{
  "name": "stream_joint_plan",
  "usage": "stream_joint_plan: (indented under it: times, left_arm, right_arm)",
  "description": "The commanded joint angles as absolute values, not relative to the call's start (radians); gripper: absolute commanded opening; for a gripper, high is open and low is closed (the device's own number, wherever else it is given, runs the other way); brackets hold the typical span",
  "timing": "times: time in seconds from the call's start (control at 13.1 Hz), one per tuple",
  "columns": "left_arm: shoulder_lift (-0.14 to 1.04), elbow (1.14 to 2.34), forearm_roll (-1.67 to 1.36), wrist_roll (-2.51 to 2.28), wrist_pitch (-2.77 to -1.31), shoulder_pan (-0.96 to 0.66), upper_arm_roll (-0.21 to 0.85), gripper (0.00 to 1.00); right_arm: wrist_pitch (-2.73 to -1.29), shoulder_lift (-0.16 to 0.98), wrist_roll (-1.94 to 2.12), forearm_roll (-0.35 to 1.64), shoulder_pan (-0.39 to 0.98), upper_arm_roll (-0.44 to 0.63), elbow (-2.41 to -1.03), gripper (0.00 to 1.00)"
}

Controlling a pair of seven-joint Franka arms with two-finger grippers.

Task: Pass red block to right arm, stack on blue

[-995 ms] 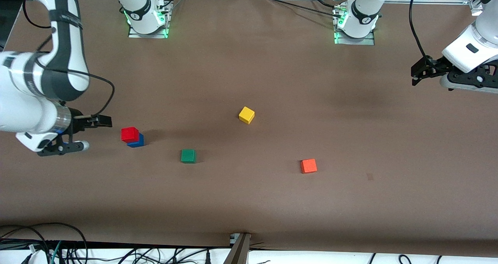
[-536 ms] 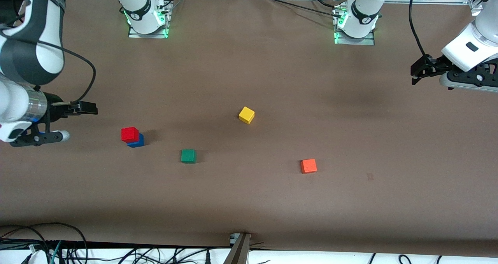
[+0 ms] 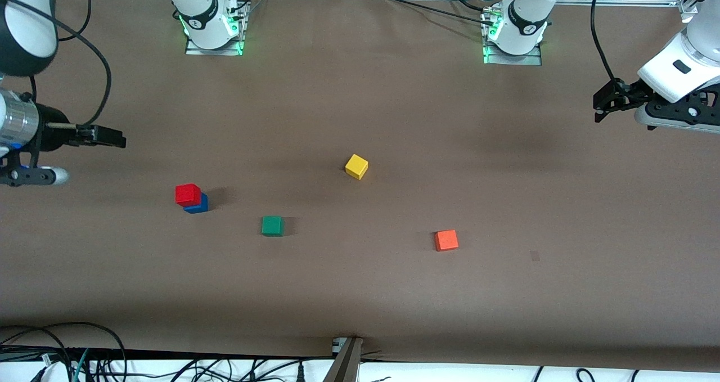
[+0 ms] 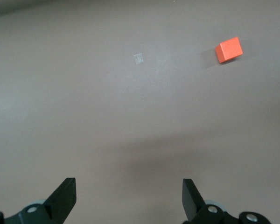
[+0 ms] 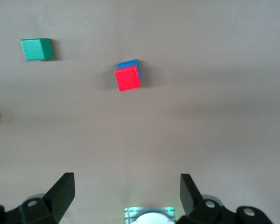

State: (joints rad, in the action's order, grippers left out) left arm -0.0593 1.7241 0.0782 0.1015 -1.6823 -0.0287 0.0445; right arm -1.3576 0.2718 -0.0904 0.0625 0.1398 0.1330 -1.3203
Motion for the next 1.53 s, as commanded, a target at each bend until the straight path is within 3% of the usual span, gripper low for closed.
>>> stream_joint_plan:
  times: [0.0,0.23,0.54,0.84,1.45]
  left_arm:
    - [-0.064,1.71,0.066,0.103,-1.661,-0.025,0.049,1.0]
    - [-0.066,1.71,0.066,0.103,-1.661,-0.025,0.049,1.0]
    - [-0.066,1.71,0.066,0.104,-1.661,-0.026,0.049,1.0]
    - [-0.066,1.71,0.066,0.103,-1.66,-0.026,0.049,1.0]
    - [-0.066,1.71,0.066,0.103,-1.66,-0.026,0.049,1.0]
  right_arm:
    - [-1.378,0.112,-0.155,0.046,0.077,0.029,-1.476,1.0]
    - [-1.379,0.011,-0.153,0.04,0.019,-0.012,-1.563,1.0]
    - [-1.382,-0.064,-0.156,0.031,0.009,-0.012,-1.563,1.0]
    - [-1.354,-0.06,-0.138,-0.054,0.011,-0.063,-1.559,1.0]
    - [-1.318,0.014,-0.132,-0.048,0.005,-0.048,-1.479,1.0]
